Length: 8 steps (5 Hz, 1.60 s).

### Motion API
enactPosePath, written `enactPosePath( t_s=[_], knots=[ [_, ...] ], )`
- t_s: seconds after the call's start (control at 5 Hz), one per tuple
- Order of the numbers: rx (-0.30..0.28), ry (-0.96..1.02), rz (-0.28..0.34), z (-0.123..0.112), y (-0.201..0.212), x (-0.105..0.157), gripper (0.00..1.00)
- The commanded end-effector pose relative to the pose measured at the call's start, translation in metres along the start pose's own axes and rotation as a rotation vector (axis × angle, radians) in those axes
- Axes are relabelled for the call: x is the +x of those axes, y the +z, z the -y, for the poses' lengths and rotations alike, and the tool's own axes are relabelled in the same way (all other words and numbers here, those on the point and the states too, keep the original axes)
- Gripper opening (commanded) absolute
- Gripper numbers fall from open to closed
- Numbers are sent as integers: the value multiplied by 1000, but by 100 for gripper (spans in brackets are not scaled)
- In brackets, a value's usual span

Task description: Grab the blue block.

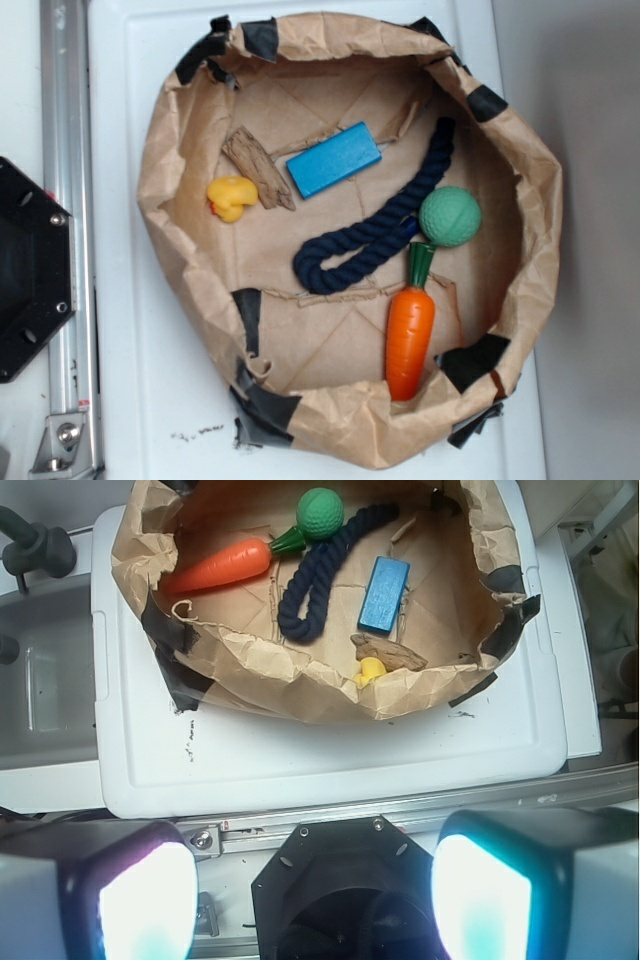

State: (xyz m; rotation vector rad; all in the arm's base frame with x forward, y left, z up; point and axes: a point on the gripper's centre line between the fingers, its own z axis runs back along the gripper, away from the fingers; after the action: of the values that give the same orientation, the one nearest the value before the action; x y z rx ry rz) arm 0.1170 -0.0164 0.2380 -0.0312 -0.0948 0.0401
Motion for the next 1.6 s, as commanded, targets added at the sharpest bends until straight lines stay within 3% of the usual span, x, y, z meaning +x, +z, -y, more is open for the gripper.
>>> enactPosePath(
  t_s=[0.0, 0.2, 0.4, 0.6, 0.8, 1.0, 1.4],
  knots=[
    [0, 0, 0, 0, 0, 0, 100],
    [-16, 201, -19, -24, -54, 46, 100],
    [8, 272, 81, -41, -93, 95, 100],
    [-4, 375, 154, -53, -130, 142, 100],
    [58, 438, 113, -56, -167, 162, 100],
    [122, 490, 76, -70, -191, 163, 100],
    [119, 376, 115, -79, -177, 134, 100]
  ],
)
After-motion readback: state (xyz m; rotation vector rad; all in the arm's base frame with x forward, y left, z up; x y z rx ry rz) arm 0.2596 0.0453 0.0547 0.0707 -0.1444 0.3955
